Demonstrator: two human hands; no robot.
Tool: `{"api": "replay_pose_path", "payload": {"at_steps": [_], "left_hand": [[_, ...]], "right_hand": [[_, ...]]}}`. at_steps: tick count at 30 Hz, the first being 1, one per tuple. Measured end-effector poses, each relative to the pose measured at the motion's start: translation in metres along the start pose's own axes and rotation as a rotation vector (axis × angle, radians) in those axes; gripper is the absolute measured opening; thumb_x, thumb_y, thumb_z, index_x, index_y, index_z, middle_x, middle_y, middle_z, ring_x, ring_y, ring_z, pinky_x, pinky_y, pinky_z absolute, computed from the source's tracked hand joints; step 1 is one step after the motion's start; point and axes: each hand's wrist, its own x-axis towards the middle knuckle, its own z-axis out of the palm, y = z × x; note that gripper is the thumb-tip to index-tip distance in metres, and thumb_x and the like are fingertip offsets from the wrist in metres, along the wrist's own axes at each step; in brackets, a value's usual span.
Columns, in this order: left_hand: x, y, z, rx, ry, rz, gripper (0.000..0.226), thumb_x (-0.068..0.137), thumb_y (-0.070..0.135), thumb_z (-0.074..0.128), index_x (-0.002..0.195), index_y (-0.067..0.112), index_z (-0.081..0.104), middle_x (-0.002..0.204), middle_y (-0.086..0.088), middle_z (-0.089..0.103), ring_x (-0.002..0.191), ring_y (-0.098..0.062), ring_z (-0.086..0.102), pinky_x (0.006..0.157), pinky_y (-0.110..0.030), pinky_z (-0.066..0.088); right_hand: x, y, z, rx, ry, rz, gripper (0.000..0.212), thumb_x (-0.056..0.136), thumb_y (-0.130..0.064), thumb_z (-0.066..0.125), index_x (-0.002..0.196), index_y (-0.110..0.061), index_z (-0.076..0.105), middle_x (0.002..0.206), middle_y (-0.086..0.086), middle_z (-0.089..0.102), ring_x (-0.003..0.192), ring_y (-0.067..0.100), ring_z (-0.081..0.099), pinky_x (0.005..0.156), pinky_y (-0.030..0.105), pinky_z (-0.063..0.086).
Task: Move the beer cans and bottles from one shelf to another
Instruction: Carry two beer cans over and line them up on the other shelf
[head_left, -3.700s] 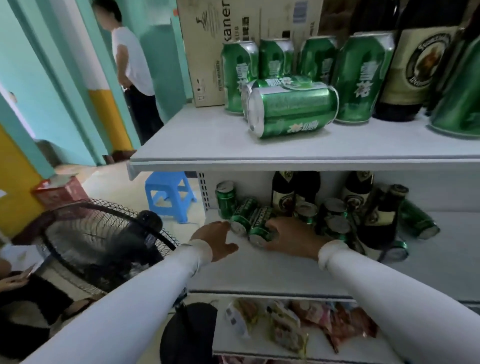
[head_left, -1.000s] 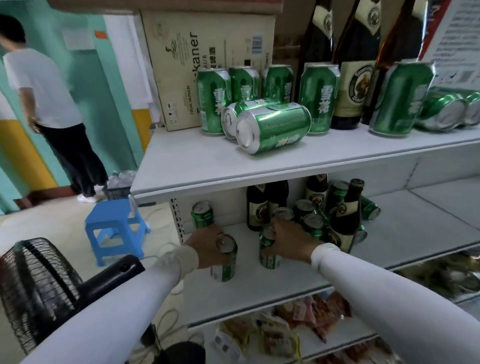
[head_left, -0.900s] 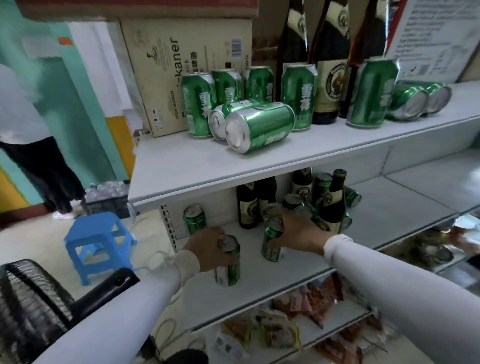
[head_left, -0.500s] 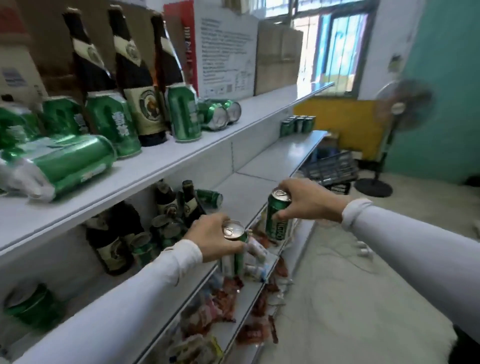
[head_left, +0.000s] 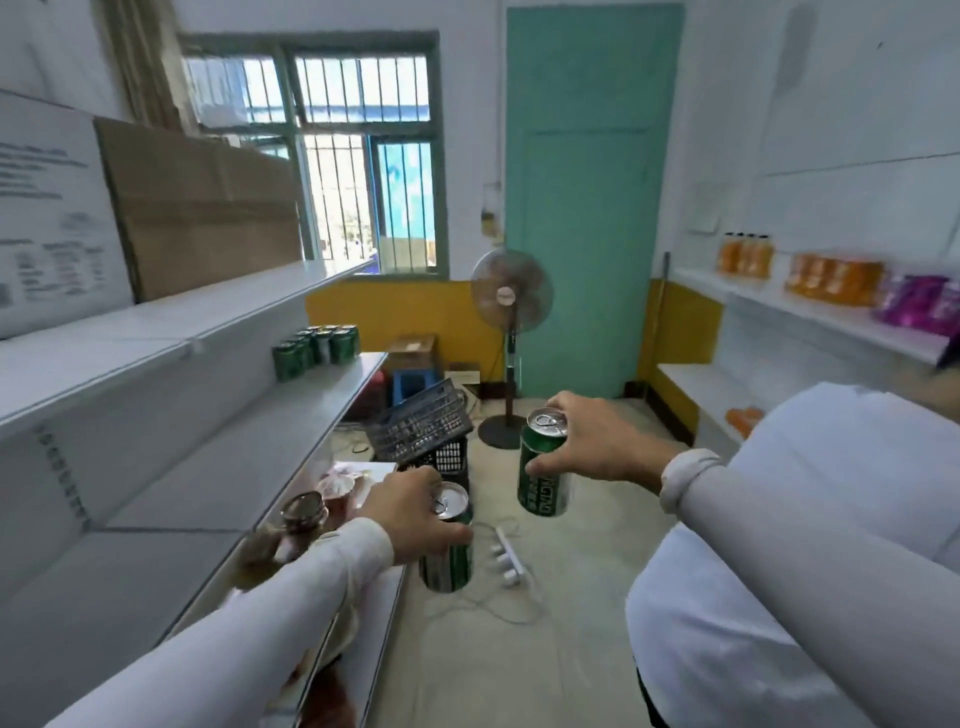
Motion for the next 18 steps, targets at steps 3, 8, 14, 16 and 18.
{"api": "replay_pose_path", "payload": {"at_steps": [3,8,14,16,18], "left_hand": [[0.051,0.013,0.014,-0.004,-0.036,0.018,0.048,0.059,0.061,0.072,0.088,0.026,0.056,0.086,0.005,0.059,0.087,-0.019,0.058,0.065,-0.025,0.036],[0.154,0.006,0.033,0.008,-0.025,0.028,0.057,0.06,0.064,0.07,0.099,0.023,0.062,0.098,0.002,0.066,0.09,-0.022,0.06,0.07,-0.025,0.042],[0.298,-0.026,0.058,0.011,-0.042,0.043,0.055,0.06,0.065,0.07,0.095,0.024,0.062,0.091,0.005,0.062,0.083,-0.018,0.057,0.067,-0.026,0.042],[0.354,-0.037,0.062,0.03,-0.059,0.058,0.054,0.06,0.067,0.069,0.091,0.024,0.058,0.091,0.003,0.062,0.081,-0.018,0.056,0.065,-0.027,0.04],[0.411,-0.045,0.063,0.029,-0.052,0.062,0.06,0.061,0.067,0.069,0.101,0.022,0.059,0.097,0.002,0.064,0.085,-0.019,0.057,0.069,-0.028,0.045]], "right_hand": [[0.038,0.035,-0.001,-0.011,0.004,0.019,0.077,0.063,-0.053,0.084,0.124,-0.018,0.052,0.113,-0.001,0.064,0.095,0.015,0.058,0.077,0.028,0.05],[0.118,0.084,0.025,0.056,-0.047,0.043,0.075,0.066,-0.049,0.085,0.125,-0.016,0.051,0.113,0.001,0.063,0.097,0.017,0.059,0.079,0.029,0.052],[0.247,0.14,0.053,0.033,-0.081,0.055,0.069,0.066,-0.05,0.084,0.119,-0.018,0.053,0.107,-0.001,0.064,0.094,0.017,0.061,0.079,0.032,0.055],[0.3,0.159,0.055,0.011,-0.094,0.06,0.068,0.065,-0.051,0.084,0.117,-0.02,0.053,0.107,-0.002,0.065,0.094,0.016,0.061,0.08,0.034,0.056],[0.355,0.177,0.052,0.018,-0.088,0.067,0.066,0.066,-0.049,0.084,0.117,-0.02,0.053,0.108,-0.001,0.065,0.095,0.017,0.061,0.079,0.031,0.055]]}}
